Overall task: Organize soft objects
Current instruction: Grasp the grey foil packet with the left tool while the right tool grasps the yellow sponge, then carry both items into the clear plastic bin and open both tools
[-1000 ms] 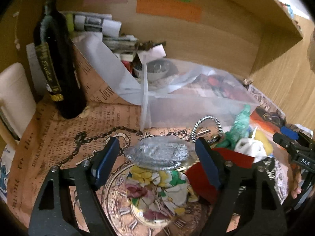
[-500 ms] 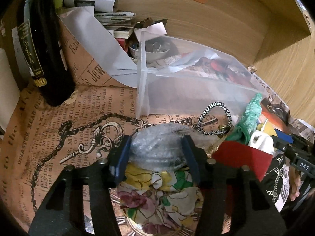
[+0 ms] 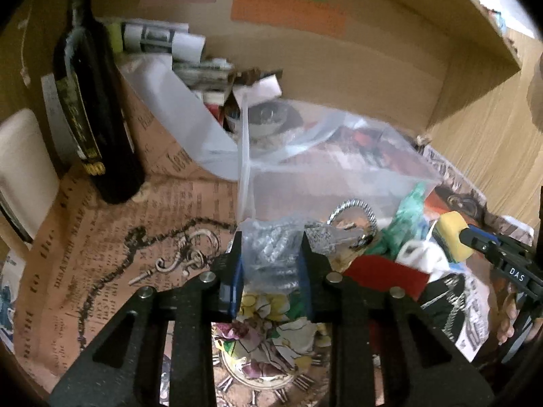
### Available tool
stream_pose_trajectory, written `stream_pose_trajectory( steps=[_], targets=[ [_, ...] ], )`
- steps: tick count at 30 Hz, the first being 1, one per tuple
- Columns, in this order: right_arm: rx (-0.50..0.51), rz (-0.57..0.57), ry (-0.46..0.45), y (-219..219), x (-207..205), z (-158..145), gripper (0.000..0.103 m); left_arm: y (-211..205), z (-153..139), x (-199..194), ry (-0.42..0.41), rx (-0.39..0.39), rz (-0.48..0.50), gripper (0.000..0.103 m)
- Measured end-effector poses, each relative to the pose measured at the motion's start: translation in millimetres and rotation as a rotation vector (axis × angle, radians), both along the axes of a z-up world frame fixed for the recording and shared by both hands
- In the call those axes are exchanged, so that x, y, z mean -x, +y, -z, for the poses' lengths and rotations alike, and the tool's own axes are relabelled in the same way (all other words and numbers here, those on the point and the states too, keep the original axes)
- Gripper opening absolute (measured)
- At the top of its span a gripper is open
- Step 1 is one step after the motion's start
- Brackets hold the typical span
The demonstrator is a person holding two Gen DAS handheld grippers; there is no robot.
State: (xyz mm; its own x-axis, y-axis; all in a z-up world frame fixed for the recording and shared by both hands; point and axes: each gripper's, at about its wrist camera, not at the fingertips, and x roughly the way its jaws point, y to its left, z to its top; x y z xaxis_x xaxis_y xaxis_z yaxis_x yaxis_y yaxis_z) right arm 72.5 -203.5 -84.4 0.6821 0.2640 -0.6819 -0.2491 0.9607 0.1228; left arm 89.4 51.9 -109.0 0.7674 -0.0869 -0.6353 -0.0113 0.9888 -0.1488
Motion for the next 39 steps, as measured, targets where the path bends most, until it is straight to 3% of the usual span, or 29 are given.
stream_pose_trajectory(
  steps=[11,17,27,39],
  targets=[
    [-0.032,-0.011,-0.197,5.6,-7.5,-55.9,0.021,-4.9,-60.3,-1.5,-0.176,-0.007,-0.021,0.027],
    [-0.044,-0.033,-0.251,16.5,-26.0,-71.3,0.021,-10.9,-75.3,-21.1,-0.211,-0.015,-0.014,0.027],
    [-0.011,-0.057,-0.187,36.2,-75.6,-56.8,0.021,-24.1,-71.7,-73.1,-0.146,-0.058,-0.002,0.027],
    [0.072,-0.076,-0.026,52.3,-125.6,-12.9,0.022,-36.8,-24.7,-136.0,0.042,-0.118,0.042,0.027]
  ],
)
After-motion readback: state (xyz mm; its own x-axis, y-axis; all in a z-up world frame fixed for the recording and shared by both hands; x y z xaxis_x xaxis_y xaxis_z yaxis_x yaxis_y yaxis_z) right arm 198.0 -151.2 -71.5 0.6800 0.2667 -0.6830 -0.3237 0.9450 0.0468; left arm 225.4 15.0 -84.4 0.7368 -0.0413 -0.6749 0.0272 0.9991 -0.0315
